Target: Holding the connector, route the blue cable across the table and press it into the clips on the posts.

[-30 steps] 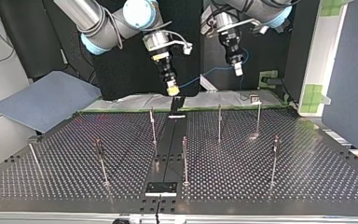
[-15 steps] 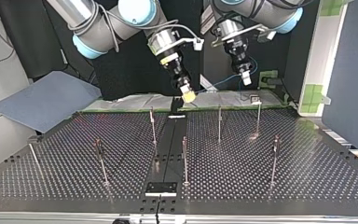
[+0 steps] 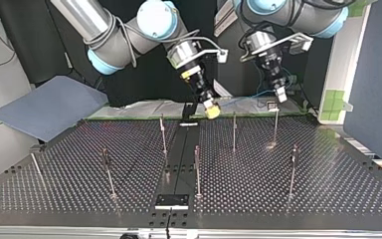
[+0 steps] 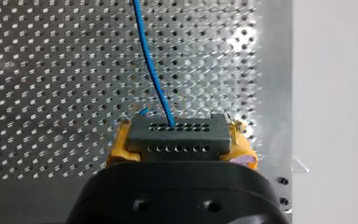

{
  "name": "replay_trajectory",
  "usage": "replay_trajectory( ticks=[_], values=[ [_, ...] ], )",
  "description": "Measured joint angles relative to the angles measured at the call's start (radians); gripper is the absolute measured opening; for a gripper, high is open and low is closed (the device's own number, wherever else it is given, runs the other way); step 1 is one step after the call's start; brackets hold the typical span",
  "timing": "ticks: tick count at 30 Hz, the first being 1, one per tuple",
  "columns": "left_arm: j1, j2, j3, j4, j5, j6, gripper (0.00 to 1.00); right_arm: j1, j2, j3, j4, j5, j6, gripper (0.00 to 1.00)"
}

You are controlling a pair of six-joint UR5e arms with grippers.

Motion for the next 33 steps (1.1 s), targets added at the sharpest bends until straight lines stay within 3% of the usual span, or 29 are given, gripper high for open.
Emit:
replay_trajectory(
  ticks=[12,19,23,29,33],
  values=[
    [0.049,0.0,0.078,-0.055,0.012,-0.023,0.02,0.009,0.038,-0.118,0.099,-0.015,0.013,0.0],
    [0.077,0.0,0.112,-0.076,0.031,-0.025,0.02,0.011,0.074,-0.183,0.13,-0.028,0.034,0.0],
    [0.108,0.0,0.129,-0.087,0.057,-0.025,0.02,0.011,0.096,-0.227,0.149,-0.034,0.05,0.0],
    [0.167,0.001,0.155,-0.111,0.116,-0.024,0.02,0.007,0.128,-0.293,0.17,-0.037,0.059,0.0],
    [0.186,0.001,0.173,-0.114,0.143,-0.024,0.02,0.001,0.136,-0.33,0.175,-0.041,0.071,0.0]
  ],
)
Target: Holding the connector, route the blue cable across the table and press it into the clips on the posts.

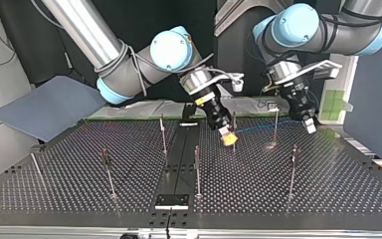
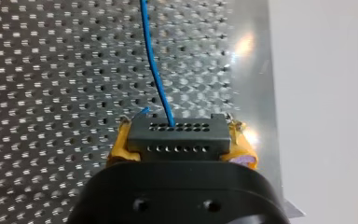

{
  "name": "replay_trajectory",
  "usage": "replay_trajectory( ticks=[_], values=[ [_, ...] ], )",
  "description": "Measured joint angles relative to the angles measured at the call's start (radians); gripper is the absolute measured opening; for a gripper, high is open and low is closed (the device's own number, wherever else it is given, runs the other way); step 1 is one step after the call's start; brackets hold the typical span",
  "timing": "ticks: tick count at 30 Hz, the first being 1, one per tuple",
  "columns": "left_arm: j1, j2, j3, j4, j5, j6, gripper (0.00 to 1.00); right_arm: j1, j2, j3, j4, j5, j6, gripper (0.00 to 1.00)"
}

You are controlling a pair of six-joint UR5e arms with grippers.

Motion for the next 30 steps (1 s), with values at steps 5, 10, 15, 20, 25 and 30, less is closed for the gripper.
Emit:
replay_trajectory(
  ticks=[5,10,15,20,25,30],
  values=[
    [0.008,0.0,0.024,-0.002,0.027,-0.001,0.02,-0.008,0.008,-0.052,0.01,-0.004,0.015,0.0],
    [0.016,-0.002,0.043,-0.007,0.045,-0.001,0.02,-0.01,0.021,-0.086,0.016,-0.019,0.018,0.0],
    [0.028,-0.014,0.064,-0.013,0.053,-0.002,0.02,-0.01,0.047,-0.106,0.023,-0.027,0.018,0.0],
    [0.038,-0.05,0.087,-0.016,0.072,-0.002,0.02,-0.014,0.061,-0.119,0.025,-0.028,0.02,0.0],
    [0.052,-0.07,0.093,-0.013,0.081,-0.007,0.02,-0.02,0.065,-0.126,0.026,-0.028,0.026,0.0],
    [0.071,-0.075,0.096,-0.002,0.093,-0.009,0.02,-0.024,0.074,-0.131,0.026,-0.034,0.03,0.0]
  ],
)
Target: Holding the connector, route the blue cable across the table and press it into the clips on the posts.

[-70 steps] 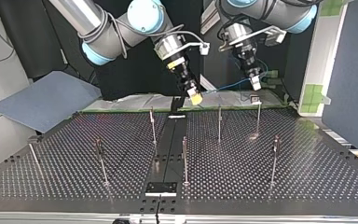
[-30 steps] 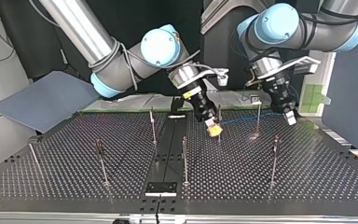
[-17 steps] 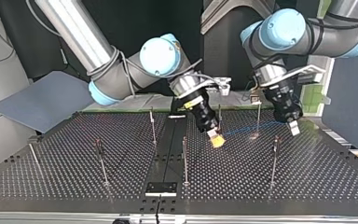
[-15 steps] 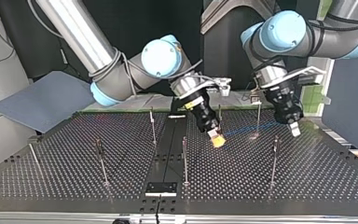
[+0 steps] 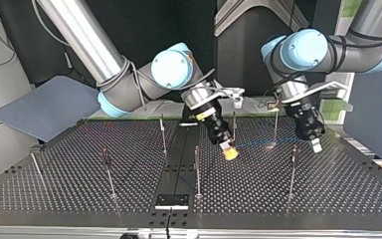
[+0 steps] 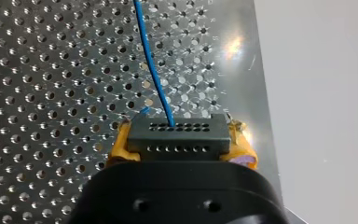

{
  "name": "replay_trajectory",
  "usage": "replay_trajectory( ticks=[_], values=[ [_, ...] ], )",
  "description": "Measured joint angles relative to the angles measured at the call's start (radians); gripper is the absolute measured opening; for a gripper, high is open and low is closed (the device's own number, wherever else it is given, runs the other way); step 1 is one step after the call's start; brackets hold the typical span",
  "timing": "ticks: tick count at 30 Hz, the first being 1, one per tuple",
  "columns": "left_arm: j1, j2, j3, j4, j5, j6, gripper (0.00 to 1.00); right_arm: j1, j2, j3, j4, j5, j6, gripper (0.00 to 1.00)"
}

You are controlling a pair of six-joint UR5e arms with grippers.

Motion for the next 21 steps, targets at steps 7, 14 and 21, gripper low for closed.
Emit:
replay_trajectory(
  ticks=[7,14,21],
  values=[
    [0.026,-0.009,0.013,0.01,0.046,-0.017,0.02,0.002,0.034,-0.025,0.006,-0.009,0.001,0.0],
    [0.055,-0.047,0.026,0.031,0.094,-0.043,0.02,0.005,0.045,-0.064,0.015,-0.01,0.001,0.0],
    [0.104,-0.071,0.041,0.046,0.157,-0.082,0.02,-0.002,0.047,-0.077,0.019,-0.007,0.002,0.0]
  ],
)
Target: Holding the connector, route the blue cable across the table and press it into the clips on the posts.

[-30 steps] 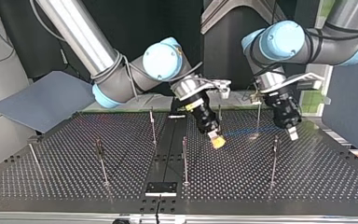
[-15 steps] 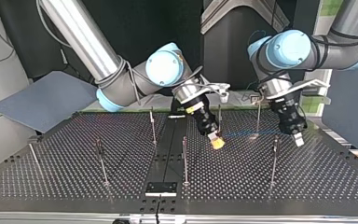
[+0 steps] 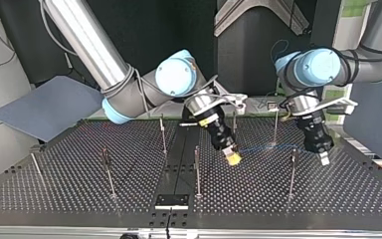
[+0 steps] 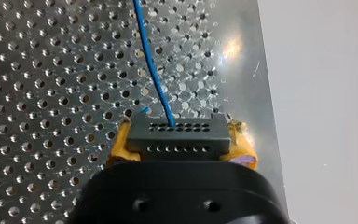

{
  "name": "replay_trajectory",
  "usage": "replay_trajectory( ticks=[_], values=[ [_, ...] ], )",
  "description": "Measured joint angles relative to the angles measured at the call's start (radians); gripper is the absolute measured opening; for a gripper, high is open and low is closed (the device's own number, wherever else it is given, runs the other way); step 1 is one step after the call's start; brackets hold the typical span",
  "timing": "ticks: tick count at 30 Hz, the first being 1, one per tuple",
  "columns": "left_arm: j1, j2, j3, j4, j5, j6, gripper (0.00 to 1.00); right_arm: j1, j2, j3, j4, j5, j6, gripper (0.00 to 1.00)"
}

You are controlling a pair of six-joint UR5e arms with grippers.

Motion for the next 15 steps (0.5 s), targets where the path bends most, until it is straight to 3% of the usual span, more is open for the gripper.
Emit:
replay_trajectory(
  ticks=[8,15],
  values=[
    [0.011,-0.035,0.02,0.022,0.072,-0.035,0.02,-0.005,0.0,-0.001,0.0,0.002,0.0,0.0],
    [0.023,-0.094,0.058,0.027,0.081,-0.053,0.02,-0.017,0.002,-0.001,0.0,0.006,0.0,0.0]
  ],
)
